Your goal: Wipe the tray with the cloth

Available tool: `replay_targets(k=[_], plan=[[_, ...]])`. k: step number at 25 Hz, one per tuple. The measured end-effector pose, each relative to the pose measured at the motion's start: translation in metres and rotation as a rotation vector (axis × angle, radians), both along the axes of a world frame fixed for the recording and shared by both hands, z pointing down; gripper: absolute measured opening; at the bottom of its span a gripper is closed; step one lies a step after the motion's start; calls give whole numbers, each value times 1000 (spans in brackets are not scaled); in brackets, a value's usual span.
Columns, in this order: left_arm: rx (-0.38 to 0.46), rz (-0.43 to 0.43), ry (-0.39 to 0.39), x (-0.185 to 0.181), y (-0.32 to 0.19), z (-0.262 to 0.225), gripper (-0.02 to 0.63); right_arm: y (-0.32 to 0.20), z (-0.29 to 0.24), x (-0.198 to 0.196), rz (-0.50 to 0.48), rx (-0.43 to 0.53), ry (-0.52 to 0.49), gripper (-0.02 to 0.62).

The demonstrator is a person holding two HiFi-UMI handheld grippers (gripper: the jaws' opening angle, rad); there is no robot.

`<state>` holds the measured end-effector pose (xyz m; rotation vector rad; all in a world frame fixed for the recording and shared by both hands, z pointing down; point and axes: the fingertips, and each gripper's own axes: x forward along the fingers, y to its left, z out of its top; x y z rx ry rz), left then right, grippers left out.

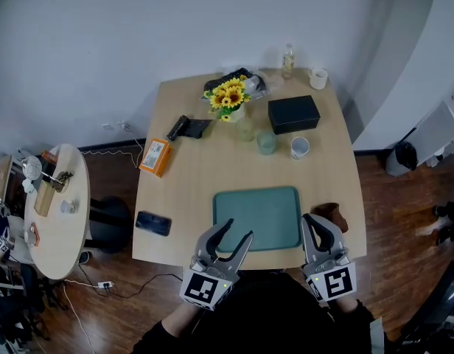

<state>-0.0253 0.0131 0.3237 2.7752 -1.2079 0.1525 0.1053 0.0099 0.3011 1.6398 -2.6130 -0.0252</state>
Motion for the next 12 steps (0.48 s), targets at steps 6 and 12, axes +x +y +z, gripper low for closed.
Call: replay_targets(k=[6, 12], plan=[[-2, -3, 1, -1, 0, 0, 181, 1, 1, 0, 4, -3, -9, 3], [5, -8, 1, -3, -2, 0, 181, 0, 2, -1, -3, 1, 0, 3]])
